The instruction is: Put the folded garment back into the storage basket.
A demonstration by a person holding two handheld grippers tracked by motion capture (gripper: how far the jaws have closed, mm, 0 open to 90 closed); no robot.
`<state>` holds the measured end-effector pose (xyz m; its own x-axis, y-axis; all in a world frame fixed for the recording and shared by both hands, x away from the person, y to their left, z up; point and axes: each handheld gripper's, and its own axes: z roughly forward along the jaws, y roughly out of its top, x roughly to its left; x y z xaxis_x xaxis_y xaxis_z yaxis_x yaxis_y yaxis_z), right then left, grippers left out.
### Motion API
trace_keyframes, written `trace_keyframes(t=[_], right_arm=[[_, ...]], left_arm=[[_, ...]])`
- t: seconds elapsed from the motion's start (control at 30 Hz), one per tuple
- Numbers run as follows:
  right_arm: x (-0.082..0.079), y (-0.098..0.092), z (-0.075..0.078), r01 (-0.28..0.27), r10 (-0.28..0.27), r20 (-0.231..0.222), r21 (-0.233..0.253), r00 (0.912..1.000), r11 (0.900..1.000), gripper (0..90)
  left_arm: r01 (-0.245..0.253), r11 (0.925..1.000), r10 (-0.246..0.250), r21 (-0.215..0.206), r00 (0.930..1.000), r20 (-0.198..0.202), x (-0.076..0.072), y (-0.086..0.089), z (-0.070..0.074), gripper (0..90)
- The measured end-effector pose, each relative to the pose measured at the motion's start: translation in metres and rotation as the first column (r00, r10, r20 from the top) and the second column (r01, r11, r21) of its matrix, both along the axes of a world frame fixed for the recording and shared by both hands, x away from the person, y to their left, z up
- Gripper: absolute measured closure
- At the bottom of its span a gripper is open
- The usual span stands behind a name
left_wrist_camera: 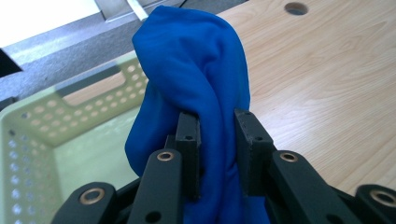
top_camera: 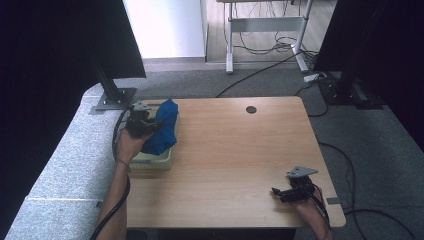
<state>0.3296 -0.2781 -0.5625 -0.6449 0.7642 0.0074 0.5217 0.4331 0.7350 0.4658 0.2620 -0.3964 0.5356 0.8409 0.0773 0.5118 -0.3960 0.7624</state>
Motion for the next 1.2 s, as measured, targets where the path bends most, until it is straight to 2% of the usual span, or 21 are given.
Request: trace_keyframes(t=[0.3, 0.67, 0.9, 1.2], right_arm=[[0.0, 0.0, 0.0, 0.002, -0.002, 0.0, 0.0, 1.0, 1.0, 8.1], [0.0, 0.0, 0.0, 0.002, -0.002, 0.0, 0.0, 1.0, 1.0, 8.1], [0.0, 0.0, 0.0, 0.002, -0.002, 0.0, 0.0, 1.0, 1.0, 8.1], [0.0, 0.0, 0.0, 0.002, -0.002, 0.0, 0.0, 1.0, 1.0, 8.1]], left_arm=[[-0.027, 0.9995, 0.027, 0.017, 0.9993, -0.026, 0.003, 0.015, -0.014, 73.0], [-0.048, 0.9983, 0.05, 0.033, 0.9966, -0.065, 0.01, 0.02, -0.036, 73.0], [-0.056, 0.9964, 0.062, 0.063, 0.9927, -0.103, 0.018, 0.02, -0.052, 72.8], [-0.077, 0.9894, 0.096, 0.123, 0.9826, -0.159, 0.03, 0.02, -0.074, 72.6]])
